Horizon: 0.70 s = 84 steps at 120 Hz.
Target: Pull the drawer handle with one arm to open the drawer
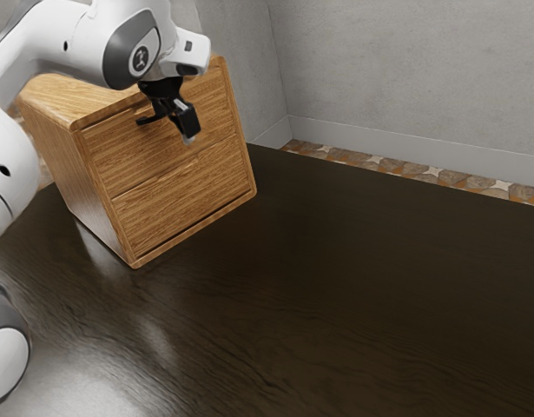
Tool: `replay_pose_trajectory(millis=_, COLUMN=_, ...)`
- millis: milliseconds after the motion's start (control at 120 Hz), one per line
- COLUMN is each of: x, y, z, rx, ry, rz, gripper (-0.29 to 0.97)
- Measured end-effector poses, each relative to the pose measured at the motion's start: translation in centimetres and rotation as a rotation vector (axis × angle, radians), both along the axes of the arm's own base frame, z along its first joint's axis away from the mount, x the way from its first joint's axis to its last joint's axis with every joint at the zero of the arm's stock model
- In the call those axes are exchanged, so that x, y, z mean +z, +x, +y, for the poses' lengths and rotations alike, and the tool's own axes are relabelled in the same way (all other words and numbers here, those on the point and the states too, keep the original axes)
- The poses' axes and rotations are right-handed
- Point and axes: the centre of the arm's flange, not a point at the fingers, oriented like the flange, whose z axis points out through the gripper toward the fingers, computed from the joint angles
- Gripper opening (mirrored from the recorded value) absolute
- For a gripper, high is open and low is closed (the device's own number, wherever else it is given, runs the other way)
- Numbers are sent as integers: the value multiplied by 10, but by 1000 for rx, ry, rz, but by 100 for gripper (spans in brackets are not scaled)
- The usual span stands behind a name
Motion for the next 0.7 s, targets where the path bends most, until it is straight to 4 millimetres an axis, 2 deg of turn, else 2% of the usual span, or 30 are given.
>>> replay_pose_trajectory(millis=700, x=2, y=1, z=18, rx=47, ry=74, rz=-30, gripper=68)
